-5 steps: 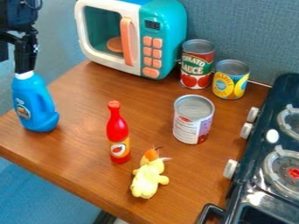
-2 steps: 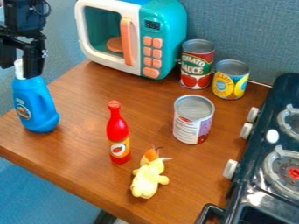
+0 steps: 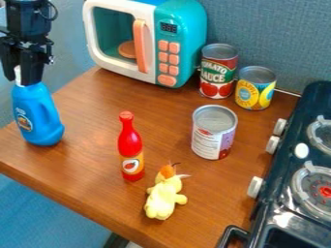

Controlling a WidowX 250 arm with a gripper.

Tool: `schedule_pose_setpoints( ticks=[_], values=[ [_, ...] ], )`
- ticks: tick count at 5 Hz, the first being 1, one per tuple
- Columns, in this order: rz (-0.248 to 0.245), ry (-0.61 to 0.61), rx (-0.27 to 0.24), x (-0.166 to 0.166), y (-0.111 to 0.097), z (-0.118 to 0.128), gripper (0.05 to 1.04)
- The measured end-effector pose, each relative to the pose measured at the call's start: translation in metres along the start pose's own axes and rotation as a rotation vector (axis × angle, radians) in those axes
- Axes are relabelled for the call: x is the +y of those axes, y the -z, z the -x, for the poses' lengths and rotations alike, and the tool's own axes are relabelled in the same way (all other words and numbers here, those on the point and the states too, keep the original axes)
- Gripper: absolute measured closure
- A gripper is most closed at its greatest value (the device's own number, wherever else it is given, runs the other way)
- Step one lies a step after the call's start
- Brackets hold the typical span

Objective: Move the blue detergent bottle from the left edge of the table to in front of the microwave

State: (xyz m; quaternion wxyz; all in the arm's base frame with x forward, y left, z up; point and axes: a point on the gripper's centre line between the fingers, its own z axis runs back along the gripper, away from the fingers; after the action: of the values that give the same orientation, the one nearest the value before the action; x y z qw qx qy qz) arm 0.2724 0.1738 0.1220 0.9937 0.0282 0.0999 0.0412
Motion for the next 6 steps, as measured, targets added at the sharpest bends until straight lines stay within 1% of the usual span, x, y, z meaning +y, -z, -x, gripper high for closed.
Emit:
schedule_pose_setpoints(
  ticks=[1, 2, 3, 4, 5, 6],
  values=[
    [-0.002, 0.006, 0.009, -0.004, -0.001, 0.000, 0.611],
    [-0.028, -0.033, 0.024, -0.001, -0.013, 0.001, 0.611],
    [-0.039, 0.000, -0.038, 0.000, -0.044, -0.015, 0.611],
    [-0.026, 0.076, -0.034, -0.011, -0.047, -0.043, 0.611],
    [0.022, 0.133, -0.041, -0.016, -0.044, -0.077, 0.611],
    [0.023, 0.152, -0.026, -0.018, -0.036, -0.100, 0.611]
  ],
)
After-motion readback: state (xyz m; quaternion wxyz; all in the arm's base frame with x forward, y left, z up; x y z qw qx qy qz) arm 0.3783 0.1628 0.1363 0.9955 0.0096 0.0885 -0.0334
